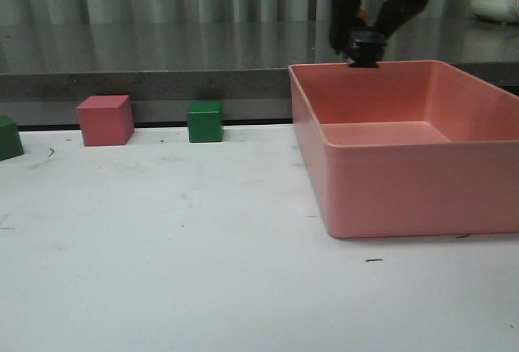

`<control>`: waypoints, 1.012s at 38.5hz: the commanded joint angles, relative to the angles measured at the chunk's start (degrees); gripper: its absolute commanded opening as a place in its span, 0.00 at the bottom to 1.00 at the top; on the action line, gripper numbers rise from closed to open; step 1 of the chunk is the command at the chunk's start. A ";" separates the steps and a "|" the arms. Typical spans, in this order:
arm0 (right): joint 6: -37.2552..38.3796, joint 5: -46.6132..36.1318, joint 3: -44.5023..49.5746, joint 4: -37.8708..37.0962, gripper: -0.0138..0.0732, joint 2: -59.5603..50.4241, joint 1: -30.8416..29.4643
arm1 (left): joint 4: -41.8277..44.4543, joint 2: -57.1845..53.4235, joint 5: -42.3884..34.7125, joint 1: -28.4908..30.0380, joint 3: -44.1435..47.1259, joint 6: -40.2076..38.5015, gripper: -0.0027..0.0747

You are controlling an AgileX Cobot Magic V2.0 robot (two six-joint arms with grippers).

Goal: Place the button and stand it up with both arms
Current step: 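Close the right gripper on the button body and lift it out, then carry the button toward the left arm and set it on the table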

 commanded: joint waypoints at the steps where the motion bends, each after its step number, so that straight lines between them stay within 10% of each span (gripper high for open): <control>1: -0.98 -2.68 -3.06 0.03 0.37 -3.31 5.15 | -0.10 0.65 -4.94 0.02 -2.15 -0.33 0.80; 17: -0.93 4.60 -22.83 2.93 0.37 13.42 23.35 | -0.10 0.65 -4.94 0.02 -2.15 -0.33 0.80; 39: 14.07 12.77 -32.61 -0.39 0.37 30.27 23.64 | -0.10 0.65 -4.86 0.02 -2.15 -0.33 0.80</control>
